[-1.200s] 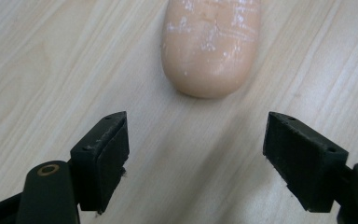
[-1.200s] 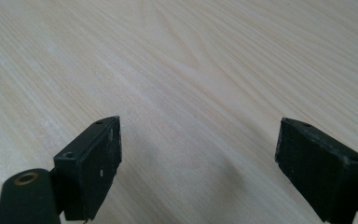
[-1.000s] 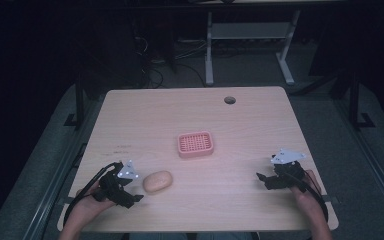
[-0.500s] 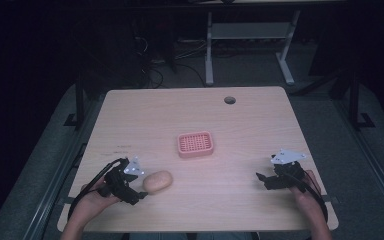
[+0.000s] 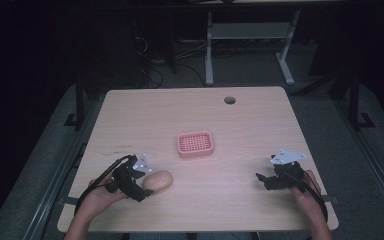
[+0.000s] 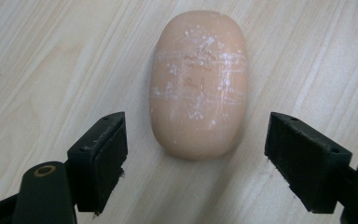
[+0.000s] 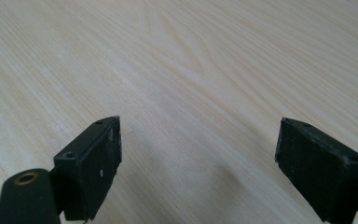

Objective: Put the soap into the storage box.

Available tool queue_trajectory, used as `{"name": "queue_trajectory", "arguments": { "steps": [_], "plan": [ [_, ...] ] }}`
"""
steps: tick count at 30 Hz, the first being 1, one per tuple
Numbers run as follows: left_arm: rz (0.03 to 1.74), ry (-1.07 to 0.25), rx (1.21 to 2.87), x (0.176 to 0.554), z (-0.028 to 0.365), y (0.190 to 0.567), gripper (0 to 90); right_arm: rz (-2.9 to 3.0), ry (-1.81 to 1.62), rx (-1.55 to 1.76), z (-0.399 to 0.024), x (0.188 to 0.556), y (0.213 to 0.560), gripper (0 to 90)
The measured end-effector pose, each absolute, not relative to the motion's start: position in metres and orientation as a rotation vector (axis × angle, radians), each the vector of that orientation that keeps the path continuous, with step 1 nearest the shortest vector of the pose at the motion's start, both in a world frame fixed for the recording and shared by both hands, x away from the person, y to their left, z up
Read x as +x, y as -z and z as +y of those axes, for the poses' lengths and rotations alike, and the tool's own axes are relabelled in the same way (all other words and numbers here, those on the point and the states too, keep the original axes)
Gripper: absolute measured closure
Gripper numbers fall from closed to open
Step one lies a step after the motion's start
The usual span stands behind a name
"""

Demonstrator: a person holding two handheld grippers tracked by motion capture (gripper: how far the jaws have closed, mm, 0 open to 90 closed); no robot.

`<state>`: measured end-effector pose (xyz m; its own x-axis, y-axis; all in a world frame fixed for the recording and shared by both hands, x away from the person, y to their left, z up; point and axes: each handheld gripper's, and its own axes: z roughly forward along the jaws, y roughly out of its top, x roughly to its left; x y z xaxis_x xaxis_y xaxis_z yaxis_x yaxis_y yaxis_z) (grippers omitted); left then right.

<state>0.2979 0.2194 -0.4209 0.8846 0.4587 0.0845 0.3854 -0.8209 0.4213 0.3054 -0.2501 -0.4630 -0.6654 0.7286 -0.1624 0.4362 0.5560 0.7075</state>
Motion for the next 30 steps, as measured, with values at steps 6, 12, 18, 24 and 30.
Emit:
{"name": "queue_trajectory", "arguments": {
  "steps": [6,12,18,24,30],
  "plan": [
    [0.62,-0.241,2.67,0.301,0.214,0.423,21.1,2.354,-0.897,0.938,-0.25,0.306,0.463,13.9],
    [0.609,-0.22,2.677,0.306,0.206,0.424,21.2,2.354,-0.898,0.938,-0.25,0.305,0.463,13.9],
    [0.608,-0.201,2.691,0.311,0.198,0.428,21.3,2.355,-0.902,0.938,-0.25,0.305,0.463,13.9],
    [0.596,-0.196,2.717,0.315,0.194,0.431,22.3,2.353,-0.914,0.955,-0.25,0.305,0.463,13.9],
    [0.594,-0.19,2.737,0.318,0.19,0.435,23.1,2.352,-0.917,0.954,-0.25,0.305,0.463,13.9]
  ]
}}
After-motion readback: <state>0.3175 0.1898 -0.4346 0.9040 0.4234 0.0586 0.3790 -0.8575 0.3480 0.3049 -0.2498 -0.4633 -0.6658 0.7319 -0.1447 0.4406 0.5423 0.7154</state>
